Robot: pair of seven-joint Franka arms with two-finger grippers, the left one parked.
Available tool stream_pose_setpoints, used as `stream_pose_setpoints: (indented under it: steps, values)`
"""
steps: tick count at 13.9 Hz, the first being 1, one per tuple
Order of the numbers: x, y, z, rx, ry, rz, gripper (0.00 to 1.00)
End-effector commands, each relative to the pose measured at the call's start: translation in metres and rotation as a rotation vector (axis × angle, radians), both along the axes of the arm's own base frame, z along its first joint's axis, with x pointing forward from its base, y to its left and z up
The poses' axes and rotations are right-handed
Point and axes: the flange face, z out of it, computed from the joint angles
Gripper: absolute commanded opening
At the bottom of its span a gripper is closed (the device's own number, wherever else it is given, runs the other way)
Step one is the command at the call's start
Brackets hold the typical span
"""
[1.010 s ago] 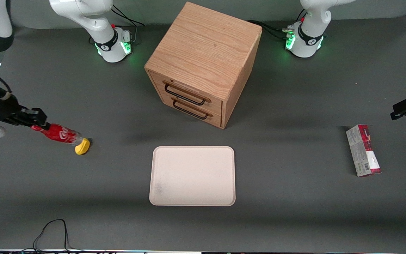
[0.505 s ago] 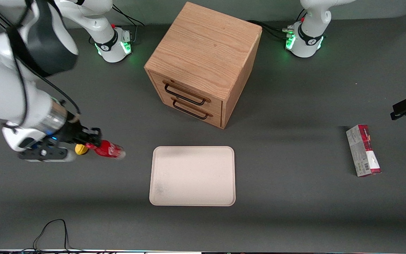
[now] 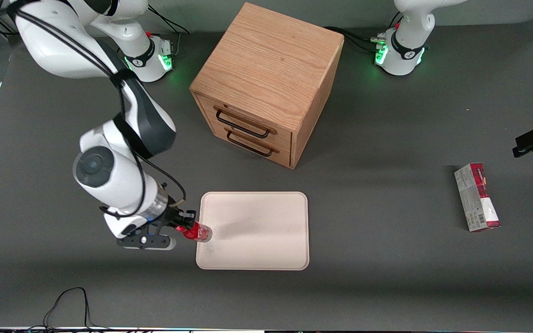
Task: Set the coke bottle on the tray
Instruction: 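Carry the held bottle over to the cream tray and lower it, then open the right gripper to release the bottle onto the tray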
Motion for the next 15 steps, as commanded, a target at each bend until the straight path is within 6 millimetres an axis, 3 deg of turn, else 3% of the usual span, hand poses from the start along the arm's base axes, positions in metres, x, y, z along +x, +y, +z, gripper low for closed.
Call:
stream_pose_setpoints:
  steps: [1,7,8,9,10,13,15]
  values:
    - [0.012,0.007,-0.016,0.000,-0.046,-0.014,0.00]
    - [0.012,0.012,-0.045,0.001,-0.069,0.008,0.00]
    - [0.012,0.012,-0.049,0.003,-0.070,0.007,0.11]
    - [0.011,0.013,-0.051,0.005,-0.069,0.004,0.58]
    - [0.011,0.013,-0.052,0.004,-0.082,0.005,0.98]
    - [0.013,0.013,-0.047,0.008,-0.095,-0.007,1.00]
    - [0.016,0.012,-0.031,0.014,-0.121,-0.009,1.00]
